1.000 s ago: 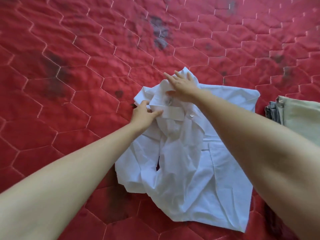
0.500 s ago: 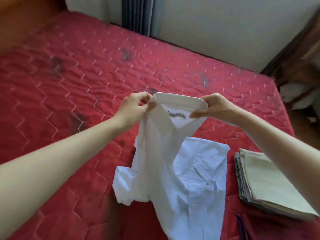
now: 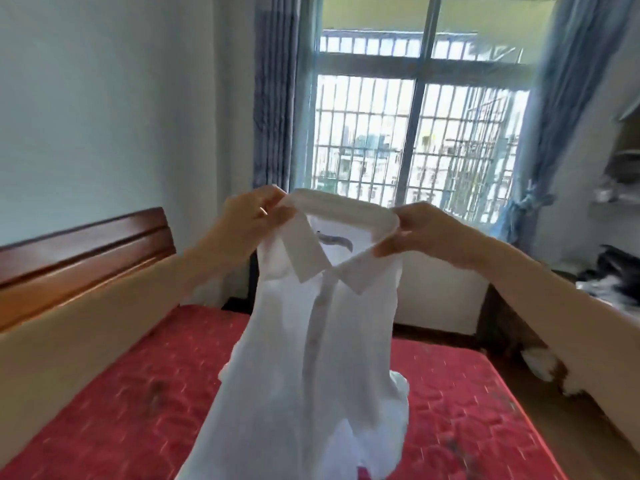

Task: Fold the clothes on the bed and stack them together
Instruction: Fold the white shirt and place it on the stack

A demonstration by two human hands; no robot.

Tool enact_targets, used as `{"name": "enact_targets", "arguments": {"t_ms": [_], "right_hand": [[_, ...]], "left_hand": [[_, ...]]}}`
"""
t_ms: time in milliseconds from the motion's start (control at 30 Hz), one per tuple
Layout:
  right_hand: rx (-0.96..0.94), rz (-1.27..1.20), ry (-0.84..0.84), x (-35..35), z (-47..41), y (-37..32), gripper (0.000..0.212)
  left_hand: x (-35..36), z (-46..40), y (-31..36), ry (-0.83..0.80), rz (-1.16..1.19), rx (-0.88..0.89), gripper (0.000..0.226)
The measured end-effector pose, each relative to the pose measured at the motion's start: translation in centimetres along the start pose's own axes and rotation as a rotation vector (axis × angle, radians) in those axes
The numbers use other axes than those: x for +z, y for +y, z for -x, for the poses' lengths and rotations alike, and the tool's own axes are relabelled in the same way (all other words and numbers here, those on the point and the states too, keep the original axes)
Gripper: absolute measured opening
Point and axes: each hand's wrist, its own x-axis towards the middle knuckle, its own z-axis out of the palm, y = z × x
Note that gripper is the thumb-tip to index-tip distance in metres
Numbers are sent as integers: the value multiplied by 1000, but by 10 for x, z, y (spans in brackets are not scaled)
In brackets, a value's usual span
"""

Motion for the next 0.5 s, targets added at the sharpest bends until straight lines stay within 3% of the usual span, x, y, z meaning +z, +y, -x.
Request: {"name": "enact_targets", "arguments": {"t_ms": [133, 267, 367, 500], "right_hand": [[-42, -150, 192, -12, 9, -34, 25], [118, -134, 226, 39, 18, -9, 23], [271, 24, 244, 78, 23, 20, 35], [404, 203, 377, 88, 19, 25, 37]], "left_hand": [[-42, -1, 43, 55, -107, 98, 10], [-31, 28, 24, -12, -193, 16, 21], [-5, 53, 1, -102, -202, -99, 27], [17, 57, -1, -99, -188, -182, 28]]}}
